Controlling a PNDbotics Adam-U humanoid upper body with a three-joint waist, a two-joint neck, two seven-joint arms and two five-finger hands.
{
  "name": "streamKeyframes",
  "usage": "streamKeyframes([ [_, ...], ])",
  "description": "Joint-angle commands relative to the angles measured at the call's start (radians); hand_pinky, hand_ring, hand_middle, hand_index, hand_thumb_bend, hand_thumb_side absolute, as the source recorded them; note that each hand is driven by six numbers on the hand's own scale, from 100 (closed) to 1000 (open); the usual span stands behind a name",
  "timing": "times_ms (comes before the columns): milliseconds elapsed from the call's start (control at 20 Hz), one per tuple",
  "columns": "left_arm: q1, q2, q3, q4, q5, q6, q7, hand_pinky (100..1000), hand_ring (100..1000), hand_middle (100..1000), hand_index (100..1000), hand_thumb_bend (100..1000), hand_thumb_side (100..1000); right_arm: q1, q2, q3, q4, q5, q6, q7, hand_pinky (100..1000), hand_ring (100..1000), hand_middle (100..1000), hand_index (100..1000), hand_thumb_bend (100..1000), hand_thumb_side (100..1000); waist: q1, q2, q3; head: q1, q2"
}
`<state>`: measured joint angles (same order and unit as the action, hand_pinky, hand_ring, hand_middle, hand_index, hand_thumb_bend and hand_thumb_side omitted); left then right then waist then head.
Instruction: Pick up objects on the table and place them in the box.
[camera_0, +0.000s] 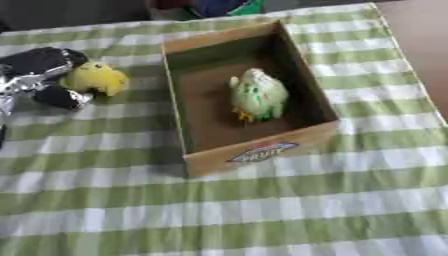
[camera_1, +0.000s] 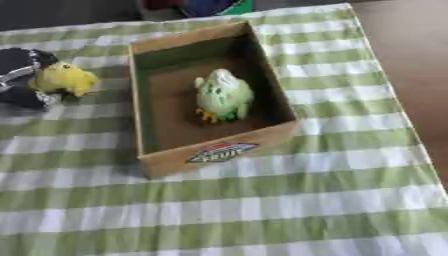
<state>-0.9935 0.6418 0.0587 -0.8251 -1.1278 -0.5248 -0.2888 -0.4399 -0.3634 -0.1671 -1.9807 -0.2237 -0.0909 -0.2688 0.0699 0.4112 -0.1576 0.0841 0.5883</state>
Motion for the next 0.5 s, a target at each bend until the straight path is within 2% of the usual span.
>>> streamKeyframes([
  [50, -0.01, 0.029, 0.007, -0.024, 0.026, 0.016, 0.008, 530, 755, 672, 746, 100, 524, -0.005, -0.01, -0.01, -0.019, -0.004, 0.002, 0.003, 773, 649, 509, 808, 100, 847, -0.006, -0.03, 0.003, -0.005, 0.004],
  [250, -0.008, 0.03, 0.003, -0.039, 0.052, 0.019, 0.002, 524, 748, 667, 742, 100, 429, -0.003, -0.007, -0.01, -0.019, -0.005, 0.004, 0.005, 773, 650, 509, 808, 100, 845, -0.009, -0.036, 0.007, -0.006, 0.011],
  [350, -0.007, 0.031, 0.003, -0.049, 0.064, 0.02, -0.006, 524, 748, 667, 742, 100, 429, -0.002, -0.007, -0.01, -0.019, -0.005, 0.005, 0.005, 773, 650, 509, 808, 100, 845, -0.01, -0.037, 0.008, -0.006, 0.013],
  [450, -0.01, 0.032, 0.008, -0.069, 0.081, 0.029, -0.005, 512, 738, 655, 732, 100, 324, -0.002, -0.006, -0.01, -0.019, -0.004, 0.006, 0.006, 773, 650, 509, 808, 100, 848, -0.013, -0.041, 0.01, -0.009, 0.019],
  [500, -0.009, 0.033, 0.008, -0.08, 0.086, 0.036, -0.002, 512, 738, 655, 732, 100, 324, -0.002, -0.005, -0.01, -0.019, -0.004, 0.007, 0.006, 773, 650, 509, 808, 100, 848, -0.014, -0.042, 0.011, -0.01, 0.021],
])
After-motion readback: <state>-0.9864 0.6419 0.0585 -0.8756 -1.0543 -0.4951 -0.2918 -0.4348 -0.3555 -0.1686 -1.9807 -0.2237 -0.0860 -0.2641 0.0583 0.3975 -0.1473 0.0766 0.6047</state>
